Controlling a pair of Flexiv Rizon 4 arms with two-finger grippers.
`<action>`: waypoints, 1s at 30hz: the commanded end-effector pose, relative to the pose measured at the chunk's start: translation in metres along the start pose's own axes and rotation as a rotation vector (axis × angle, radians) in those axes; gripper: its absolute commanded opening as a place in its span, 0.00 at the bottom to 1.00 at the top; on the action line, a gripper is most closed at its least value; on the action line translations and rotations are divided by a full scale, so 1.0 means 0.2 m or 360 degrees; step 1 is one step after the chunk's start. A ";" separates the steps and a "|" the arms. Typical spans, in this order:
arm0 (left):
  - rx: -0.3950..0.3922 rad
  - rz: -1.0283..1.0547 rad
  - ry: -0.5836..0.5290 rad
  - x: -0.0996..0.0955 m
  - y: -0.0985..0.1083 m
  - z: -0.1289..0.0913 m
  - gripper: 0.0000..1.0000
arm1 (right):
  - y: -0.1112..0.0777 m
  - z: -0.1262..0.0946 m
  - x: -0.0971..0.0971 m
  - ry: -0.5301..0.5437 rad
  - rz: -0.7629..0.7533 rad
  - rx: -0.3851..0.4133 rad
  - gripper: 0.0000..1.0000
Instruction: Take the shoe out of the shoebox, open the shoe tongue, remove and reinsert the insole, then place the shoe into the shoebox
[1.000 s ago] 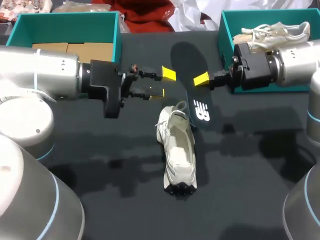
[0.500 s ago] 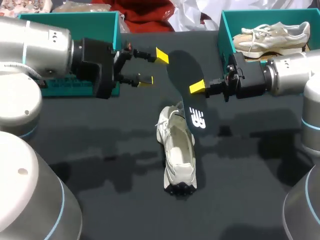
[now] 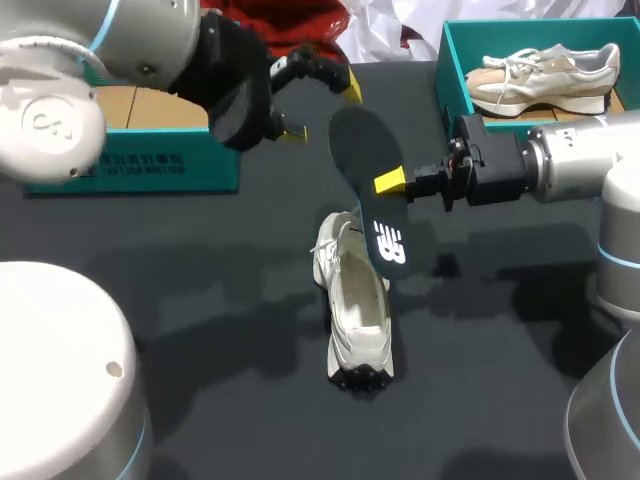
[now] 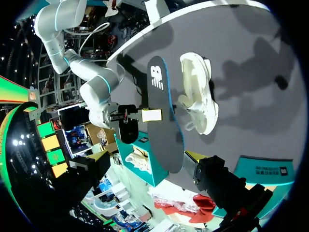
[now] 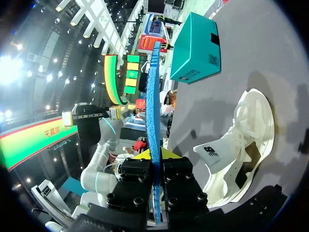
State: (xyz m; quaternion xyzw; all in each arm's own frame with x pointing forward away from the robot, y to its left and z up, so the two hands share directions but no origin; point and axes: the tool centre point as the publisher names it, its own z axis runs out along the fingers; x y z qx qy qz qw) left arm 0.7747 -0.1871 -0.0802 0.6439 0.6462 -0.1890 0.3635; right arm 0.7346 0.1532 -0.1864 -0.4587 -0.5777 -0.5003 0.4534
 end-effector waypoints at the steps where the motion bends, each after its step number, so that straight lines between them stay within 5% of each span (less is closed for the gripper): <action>1: 0.0158 0.0000 0.0622 -0.09 0.11 0.02 1.00 | 0.00 0.01 0.00 -0.0003 0.0000 -0.0002 0.00; 8: 0.0402 -0.0019 0.0992 -0.16 0.15 0.06 1.00 | 0.00 0.01 0.00 -0.0003 0.0000 -0.0002 0.00; 18: 0.0468 -0.0028 0.1356 -0.13 0.12 0.15 1.00 | 0.00 0.01 0.00 -0.0003 0.0000 -0.0002 0.00; 30: 0.0507 -0.0055 0.1538 -0.15 0.12 0.21 1.00 | 0.00 0.01 0.00 -0.0003 0.0000 -0.0002 0.00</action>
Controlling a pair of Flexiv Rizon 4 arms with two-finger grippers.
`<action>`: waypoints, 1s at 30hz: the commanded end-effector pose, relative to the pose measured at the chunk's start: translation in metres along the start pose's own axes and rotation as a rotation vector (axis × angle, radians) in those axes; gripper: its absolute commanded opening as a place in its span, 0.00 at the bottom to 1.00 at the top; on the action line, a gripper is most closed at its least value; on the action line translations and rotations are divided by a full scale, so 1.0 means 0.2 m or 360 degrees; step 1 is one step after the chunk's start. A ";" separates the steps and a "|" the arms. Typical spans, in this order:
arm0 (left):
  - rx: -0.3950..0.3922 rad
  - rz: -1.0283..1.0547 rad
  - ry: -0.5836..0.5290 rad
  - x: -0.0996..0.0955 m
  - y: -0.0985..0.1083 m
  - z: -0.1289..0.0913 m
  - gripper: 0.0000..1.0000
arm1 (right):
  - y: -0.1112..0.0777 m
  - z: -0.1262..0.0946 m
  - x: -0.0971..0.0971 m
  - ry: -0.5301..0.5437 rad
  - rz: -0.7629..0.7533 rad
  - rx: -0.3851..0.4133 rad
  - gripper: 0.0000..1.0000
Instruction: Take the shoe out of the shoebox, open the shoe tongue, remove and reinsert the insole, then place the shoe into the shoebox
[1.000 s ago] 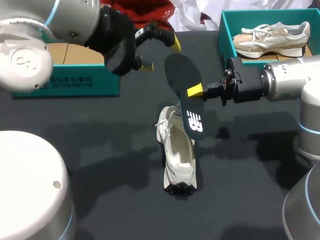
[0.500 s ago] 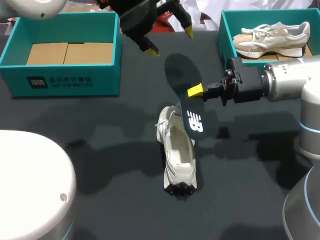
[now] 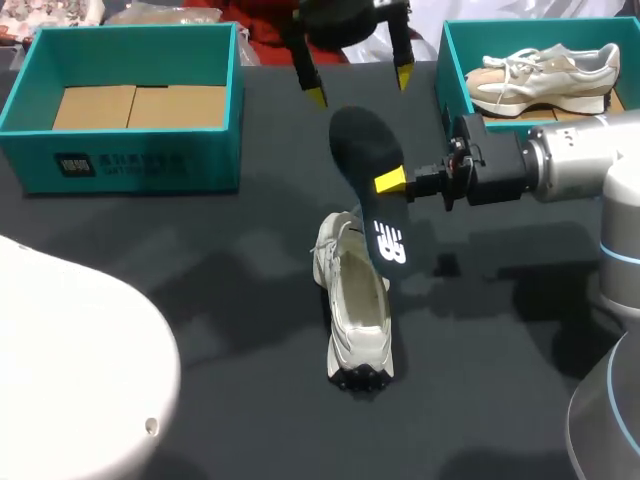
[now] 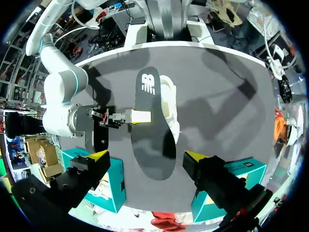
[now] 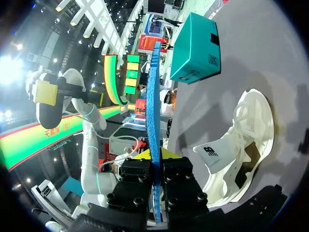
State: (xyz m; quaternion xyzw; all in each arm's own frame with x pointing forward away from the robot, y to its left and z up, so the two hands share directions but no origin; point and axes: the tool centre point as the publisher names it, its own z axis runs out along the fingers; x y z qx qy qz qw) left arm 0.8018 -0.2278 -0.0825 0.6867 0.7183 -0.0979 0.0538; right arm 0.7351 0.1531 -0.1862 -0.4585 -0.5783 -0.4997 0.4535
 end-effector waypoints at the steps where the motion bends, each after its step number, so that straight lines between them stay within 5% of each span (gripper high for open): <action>1: 0.0014 0.0010 0.0600 -0.05 0.01 0.01 1.00 | -0.01 0.01 0.00 -0.0002 0.0000 -0.0004 0.00; 21: 0.0082 0.0052 0.0574 -0.03 -0.07 0.01 1.00 | -0.01 0.01 0.00 -0.0002 0.0000 -0.0004 0.00; 30: 0.0071 0.0082 0.0248 0.05 -0.10 -0.01 1.00 | -0.01 0.01 0.00 -0.0002 0.0000 -0.0004 0.00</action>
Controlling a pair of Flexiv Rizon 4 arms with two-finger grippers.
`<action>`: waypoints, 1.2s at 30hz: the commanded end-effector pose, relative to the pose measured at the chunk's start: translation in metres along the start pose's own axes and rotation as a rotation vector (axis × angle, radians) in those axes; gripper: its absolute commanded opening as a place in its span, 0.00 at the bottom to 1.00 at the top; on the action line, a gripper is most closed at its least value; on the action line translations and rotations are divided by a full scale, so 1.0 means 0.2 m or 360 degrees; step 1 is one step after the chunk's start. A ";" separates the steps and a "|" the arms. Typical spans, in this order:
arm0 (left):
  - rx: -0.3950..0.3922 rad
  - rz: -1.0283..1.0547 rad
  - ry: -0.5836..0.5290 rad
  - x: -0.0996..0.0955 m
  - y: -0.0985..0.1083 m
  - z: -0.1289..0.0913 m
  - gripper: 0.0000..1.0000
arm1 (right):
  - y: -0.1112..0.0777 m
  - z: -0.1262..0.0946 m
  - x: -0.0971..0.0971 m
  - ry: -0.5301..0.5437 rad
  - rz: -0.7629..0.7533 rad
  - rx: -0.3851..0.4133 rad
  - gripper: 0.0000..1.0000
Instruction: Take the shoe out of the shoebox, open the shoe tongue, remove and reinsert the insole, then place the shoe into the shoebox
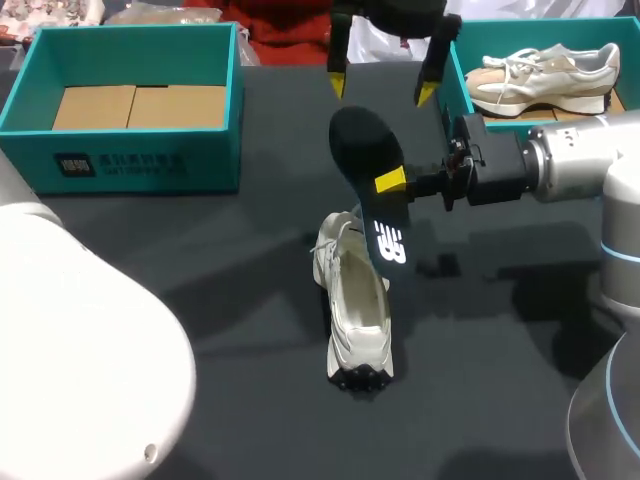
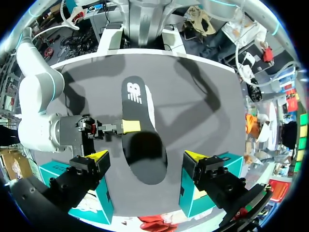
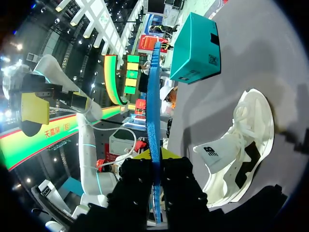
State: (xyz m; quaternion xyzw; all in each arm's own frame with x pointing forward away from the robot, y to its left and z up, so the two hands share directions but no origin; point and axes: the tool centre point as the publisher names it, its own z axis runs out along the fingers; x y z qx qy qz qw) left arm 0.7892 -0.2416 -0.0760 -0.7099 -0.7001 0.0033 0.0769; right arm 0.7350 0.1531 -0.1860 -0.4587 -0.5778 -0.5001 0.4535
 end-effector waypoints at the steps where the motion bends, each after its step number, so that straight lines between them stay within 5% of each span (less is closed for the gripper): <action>1: -0.0029 0.0022 -0.0289 0.12 -0.04 0.05 1.00 | 0.00 0.01 0.00 -0.0003 0.0000 -0.0003 0.00; 21: -0.0166 0.0027 -0.0929 0.40 -0.14 0.08 1.00 | 0.00 0.01 0.00 -0.0003 0.0000 -0.0003 0.00; 36: -0.0166 0.0027 -0.0929 0.40 -0.14 0.08 1.00 | 0.00 0.01 0.00 -0.0003 0.0000 -0.0003 0.00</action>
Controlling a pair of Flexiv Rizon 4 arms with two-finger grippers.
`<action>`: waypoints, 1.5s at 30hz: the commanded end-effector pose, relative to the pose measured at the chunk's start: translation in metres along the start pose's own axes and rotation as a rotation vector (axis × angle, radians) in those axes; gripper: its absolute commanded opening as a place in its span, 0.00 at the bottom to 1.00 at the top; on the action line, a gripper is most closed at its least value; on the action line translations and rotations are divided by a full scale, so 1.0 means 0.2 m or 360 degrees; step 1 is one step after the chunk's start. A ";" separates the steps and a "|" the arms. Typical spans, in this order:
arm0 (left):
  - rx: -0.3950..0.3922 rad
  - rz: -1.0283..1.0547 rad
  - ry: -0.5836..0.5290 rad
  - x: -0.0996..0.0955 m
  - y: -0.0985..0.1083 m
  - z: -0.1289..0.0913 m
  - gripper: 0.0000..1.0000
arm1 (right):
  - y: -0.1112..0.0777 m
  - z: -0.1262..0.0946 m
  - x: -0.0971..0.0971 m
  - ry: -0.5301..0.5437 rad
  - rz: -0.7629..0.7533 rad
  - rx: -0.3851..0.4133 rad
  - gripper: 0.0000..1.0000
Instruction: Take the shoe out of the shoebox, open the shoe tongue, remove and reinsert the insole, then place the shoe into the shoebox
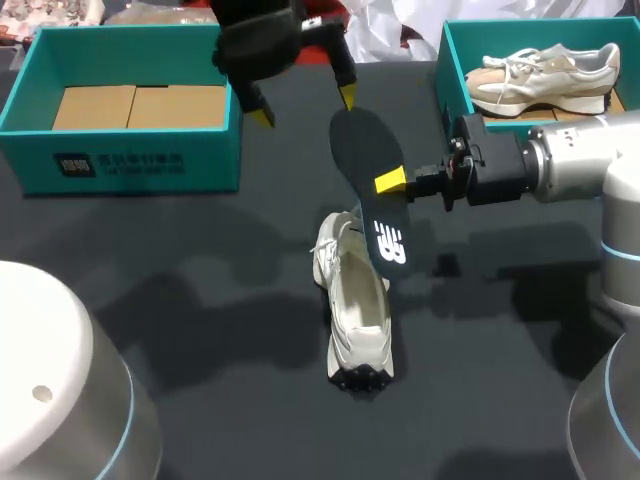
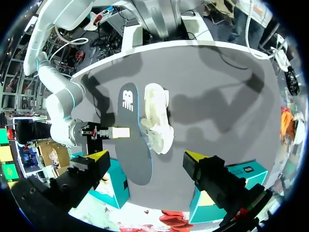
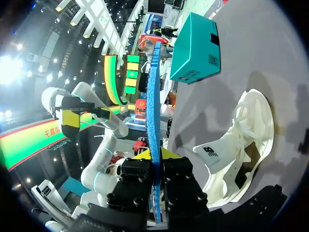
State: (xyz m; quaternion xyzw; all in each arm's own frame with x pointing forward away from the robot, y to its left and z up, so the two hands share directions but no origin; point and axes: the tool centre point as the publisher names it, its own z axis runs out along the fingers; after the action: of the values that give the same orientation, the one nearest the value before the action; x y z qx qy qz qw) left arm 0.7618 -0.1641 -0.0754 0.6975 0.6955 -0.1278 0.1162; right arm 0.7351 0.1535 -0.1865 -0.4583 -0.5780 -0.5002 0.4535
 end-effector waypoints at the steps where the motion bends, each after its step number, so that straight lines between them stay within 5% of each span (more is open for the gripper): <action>1: -0.0008 0.0003 -0.0213 0.03 -0.01 0.01 1.00 | -0.01 0.00 0.00 -0.0004 0.0001 -0.0003 0.00; 9: 0.0022 -0.0079 -0.0543 0.14 0.00 0.08 1.00 | -0.01 0.00 0.00 -0.0004 0.0001 -0.0003 0.00; 11: 0.0110 -0.0053 -0.0636 0.18 -0.01 0.07 1.00 | -0.01 0.00 0.00 -0.0004 0.0001 -0.0003 0.00; 24: 0.0110 -0.0053 -0.0636 0.18 -0.01 0.07 1.00 | -0.01 0.00 0.00 -0.0004 0.0001 -0.0003 0.00; 35: -0.0213 -0.0032 -0.0856 0.27 -0.13 0.18 1.00 | -0.01 0.00 0.00 -0.0004 0.0001 -0.0003 0.00; 45: -0.0213 -0.0032 -0.0856 0.27 -0.13 0.18 1.00 | -0.01 0.00 0.00 -0.0004 0.0001 -0.0003 0.00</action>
State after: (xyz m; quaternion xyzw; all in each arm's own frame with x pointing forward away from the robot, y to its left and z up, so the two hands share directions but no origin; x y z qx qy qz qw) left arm 0.7398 -0.1283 -0.1235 0.6334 0.6627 -0.2486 0.3128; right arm 0.7351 0.1536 -0.1867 -0.4582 -0.5781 -0.5002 0.4535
